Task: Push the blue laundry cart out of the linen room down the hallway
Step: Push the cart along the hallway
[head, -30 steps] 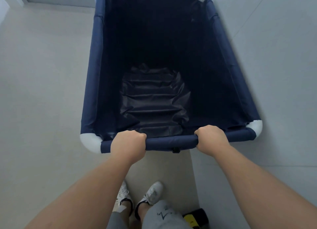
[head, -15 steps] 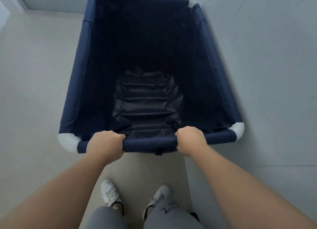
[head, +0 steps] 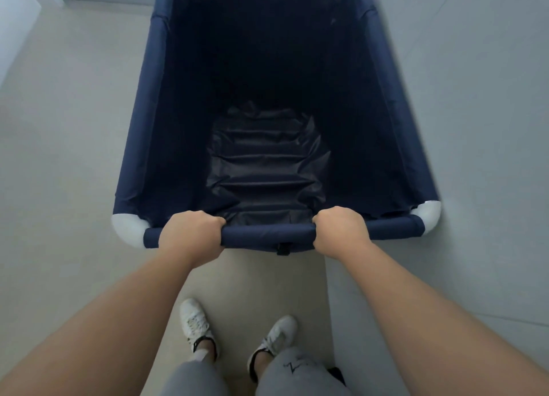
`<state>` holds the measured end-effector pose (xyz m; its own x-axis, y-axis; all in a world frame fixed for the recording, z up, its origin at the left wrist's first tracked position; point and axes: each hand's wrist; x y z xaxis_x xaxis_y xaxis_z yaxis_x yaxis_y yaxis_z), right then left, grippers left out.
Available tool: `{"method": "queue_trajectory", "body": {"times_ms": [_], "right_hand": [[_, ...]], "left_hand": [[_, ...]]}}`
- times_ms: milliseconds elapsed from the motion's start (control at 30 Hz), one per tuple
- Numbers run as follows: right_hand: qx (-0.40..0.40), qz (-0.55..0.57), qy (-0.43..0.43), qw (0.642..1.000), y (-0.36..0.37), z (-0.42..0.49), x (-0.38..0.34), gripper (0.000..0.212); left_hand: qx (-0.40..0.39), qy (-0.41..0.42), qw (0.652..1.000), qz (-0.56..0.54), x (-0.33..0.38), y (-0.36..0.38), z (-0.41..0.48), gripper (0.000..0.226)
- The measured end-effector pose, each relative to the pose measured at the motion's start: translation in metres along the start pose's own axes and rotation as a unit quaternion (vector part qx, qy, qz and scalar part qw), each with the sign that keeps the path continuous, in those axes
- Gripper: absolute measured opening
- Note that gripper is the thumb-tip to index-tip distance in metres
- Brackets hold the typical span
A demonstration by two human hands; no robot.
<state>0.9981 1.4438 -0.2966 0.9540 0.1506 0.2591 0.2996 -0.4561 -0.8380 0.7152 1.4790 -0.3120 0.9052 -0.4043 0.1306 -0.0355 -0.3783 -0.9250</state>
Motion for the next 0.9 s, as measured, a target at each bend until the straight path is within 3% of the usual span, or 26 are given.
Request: {"method": "queue_trajectory", "body": {"times_ms": [167,433,733,900], "right_hand": [[-0.02,0.016,-0.039,0.999,0.002,0.003,0.005,0.021],[-0.01,0.081,-0.055,0.995,0.003,0.005,0.008,0.042],[-0.026,0.042,-0.047,0.998,-0.006,0.011,-0.001,0.03],[-0.036,0.045,-0.034,0.998,-0.014,0.018,-0.003,0.028]], "left_hand": [[-0.011,-0.011,0.999,-0.033,0.002,-0.002,-0.001,0.017],[-0.004,-0.025,0.998,-0.058,0.005,-0.002,0.0,0.035],[0.029,-0.029,0.997,-0.068,-0.002,0.001,0.003,0.062],[0.034,-0.014,0.997,-0.06,-0.01,-0.003,0.011,0.065]]}}
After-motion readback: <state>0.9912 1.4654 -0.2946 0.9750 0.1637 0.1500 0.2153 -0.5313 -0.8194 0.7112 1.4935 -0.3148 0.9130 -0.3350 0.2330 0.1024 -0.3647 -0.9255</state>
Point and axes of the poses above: each hand's wrist, its own z-axis towards the middle knuckle, its own y-axis out of the palm, x = y × z, and after that the axes turned 12 degrees about -z, right-handed
